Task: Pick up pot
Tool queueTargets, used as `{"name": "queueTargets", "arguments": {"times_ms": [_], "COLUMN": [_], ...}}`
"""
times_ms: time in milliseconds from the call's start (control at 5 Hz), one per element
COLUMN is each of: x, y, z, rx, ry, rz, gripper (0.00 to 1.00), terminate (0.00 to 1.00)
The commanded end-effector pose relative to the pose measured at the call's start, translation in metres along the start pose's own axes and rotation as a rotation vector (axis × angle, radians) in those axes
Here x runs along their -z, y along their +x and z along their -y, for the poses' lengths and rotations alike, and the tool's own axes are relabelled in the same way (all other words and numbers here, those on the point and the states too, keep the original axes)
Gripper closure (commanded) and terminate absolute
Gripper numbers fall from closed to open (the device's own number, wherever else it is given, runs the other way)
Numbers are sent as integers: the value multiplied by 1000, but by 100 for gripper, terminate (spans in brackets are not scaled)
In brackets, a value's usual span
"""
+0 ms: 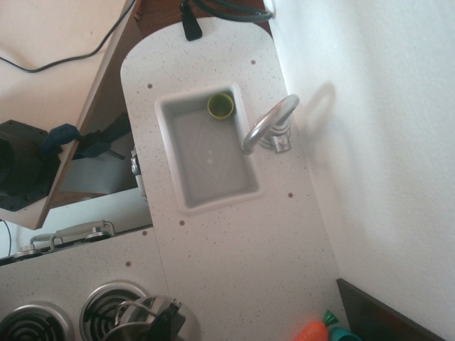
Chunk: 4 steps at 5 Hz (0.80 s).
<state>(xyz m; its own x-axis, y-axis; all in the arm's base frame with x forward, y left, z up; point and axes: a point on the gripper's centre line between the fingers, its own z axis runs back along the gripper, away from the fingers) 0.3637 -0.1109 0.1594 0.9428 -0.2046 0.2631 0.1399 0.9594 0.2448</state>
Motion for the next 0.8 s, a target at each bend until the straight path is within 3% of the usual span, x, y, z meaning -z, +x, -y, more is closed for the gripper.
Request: {"name": "queueTargets", "arguments": {"times_ms": [0, 400, 600], "x": [-29, -29, -27], "y": [11, 11, 10], "z": [-12, -12, -13], "rx": [-46, -47, -51], "ry": [-4, -3, 0], "rz": [80, 73, 73], "gripper": [100, 100, 100], "terminate": [0, 0, 100]}}
